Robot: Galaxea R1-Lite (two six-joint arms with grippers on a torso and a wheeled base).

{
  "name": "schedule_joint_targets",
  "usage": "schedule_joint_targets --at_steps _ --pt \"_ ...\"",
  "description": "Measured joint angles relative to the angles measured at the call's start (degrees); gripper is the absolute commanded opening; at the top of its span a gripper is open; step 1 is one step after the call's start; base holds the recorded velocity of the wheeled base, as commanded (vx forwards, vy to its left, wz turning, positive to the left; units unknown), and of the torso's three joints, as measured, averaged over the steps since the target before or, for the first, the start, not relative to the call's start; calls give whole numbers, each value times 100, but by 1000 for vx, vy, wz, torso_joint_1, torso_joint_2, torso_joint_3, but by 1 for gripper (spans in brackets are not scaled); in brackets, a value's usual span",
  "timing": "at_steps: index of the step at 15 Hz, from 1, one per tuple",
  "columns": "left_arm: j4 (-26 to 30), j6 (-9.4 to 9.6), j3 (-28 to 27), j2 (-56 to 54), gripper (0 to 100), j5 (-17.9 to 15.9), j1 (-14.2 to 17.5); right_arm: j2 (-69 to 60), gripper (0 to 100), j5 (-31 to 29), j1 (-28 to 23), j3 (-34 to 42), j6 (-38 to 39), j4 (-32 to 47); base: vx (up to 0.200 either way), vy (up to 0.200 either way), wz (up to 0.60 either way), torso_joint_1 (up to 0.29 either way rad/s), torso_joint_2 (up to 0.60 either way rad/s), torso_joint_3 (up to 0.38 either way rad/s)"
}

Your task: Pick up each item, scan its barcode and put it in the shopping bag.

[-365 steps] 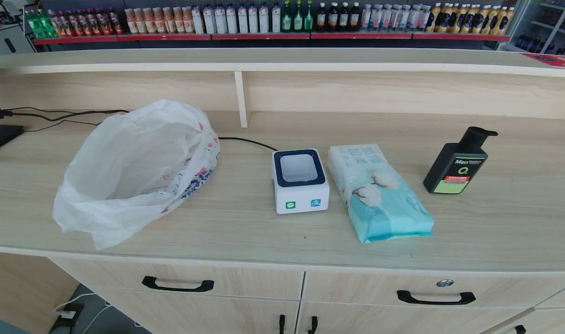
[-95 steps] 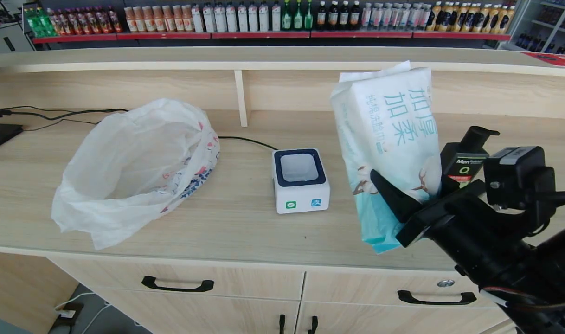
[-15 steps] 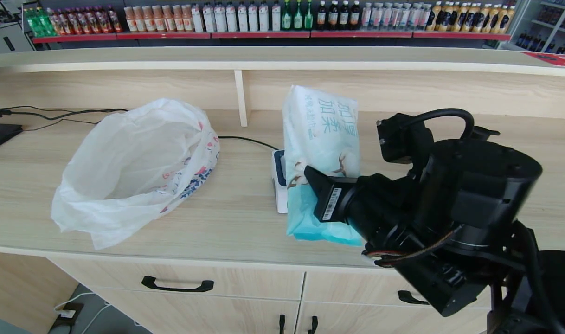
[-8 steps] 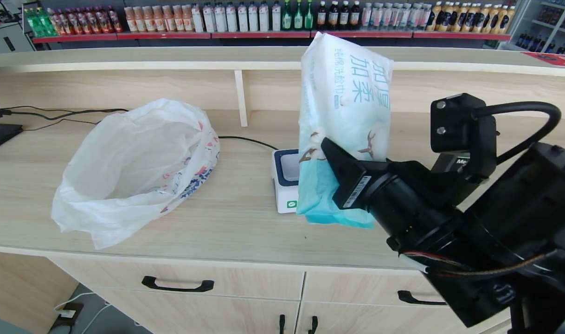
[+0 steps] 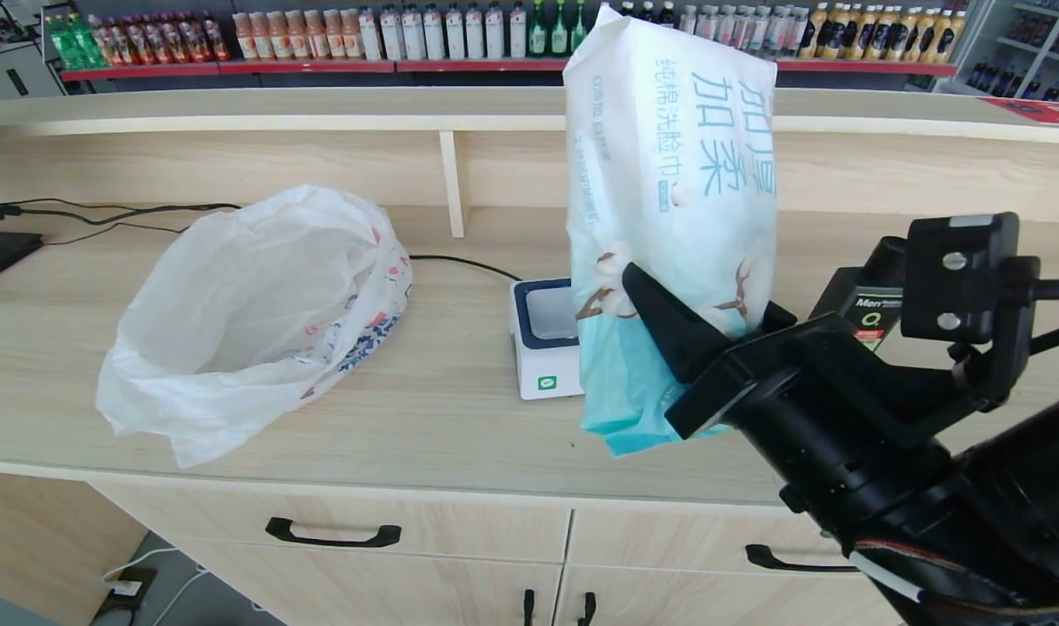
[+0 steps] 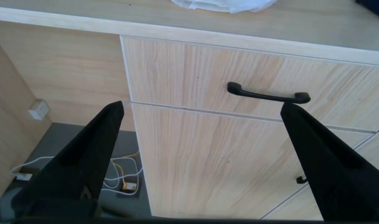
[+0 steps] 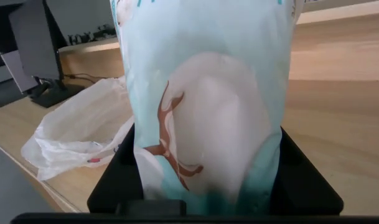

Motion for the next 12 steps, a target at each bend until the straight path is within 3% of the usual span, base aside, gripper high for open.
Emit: schedule_joint_targets --at_steps 3,6,10,12 --pt "0 0 0 0 100 0 0 -57 0 684 -343 26 -296 -33 0 0 0 0 0 0" --pt "-2 0 0 0 100 0 0 -168 0 1431 -1112 35 -372 -51 0 0 0 0 0 0" --pt "-2 0 0 0 100 -2 0 -380 0 1247 -1337 282 -383 -174 0 0 0 0 0 0" --pt "0 2 0 0 100 0 0 -510 0 1209 -1508 402 -383 -187 -200 0 0 -2 5 2"
